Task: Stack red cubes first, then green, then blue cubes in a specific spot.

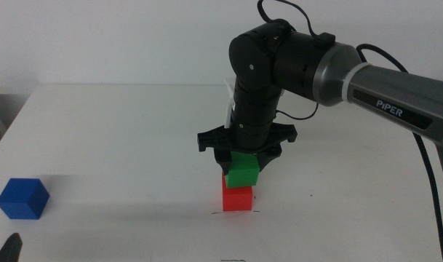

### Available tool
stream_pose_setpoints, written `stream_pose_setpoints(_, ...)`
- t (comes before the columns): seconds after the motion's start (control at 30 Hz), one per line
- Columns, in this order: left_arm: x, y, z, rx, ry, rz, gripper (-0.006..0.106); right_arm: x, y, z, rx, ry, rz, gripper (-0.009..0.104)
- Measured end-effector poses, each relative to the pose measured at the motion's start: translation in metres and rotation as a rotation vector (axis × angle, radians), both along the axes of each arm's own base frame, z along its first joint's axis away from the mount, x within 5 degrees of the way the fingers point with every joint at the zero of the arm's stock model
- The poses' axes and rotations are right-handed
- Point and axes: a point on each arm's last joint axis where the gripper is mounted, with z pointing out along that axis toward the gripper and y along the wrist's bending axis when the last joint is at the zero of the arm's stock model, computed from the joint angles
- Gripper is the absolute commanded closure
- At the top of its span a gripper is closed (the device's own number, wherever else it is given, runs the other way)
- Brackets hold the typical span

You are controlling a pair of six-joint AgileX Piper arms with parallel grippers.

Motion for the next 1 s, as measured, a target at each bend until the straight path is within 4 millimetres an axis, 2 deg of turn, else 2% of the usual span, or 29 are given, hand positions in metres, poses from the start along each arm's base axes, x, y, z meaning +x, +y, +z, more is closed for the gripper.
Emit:
stream_pose_setpoints(0.53, 0.0, 0.0, 0.0, 0.0, 0.0, 0.0, 0.007, -0.0075, 0.0087, 0.0, 0.015, 0.013, -0.031, 0.096)
stream_pose_setpoints(1.0, 0.0, 0.0, 0.0, 0.0, 0.0, 0.0, 0.007, -0.006, 0.0071, 0.0, -0.006, -0.008, -0.076, 0.096)
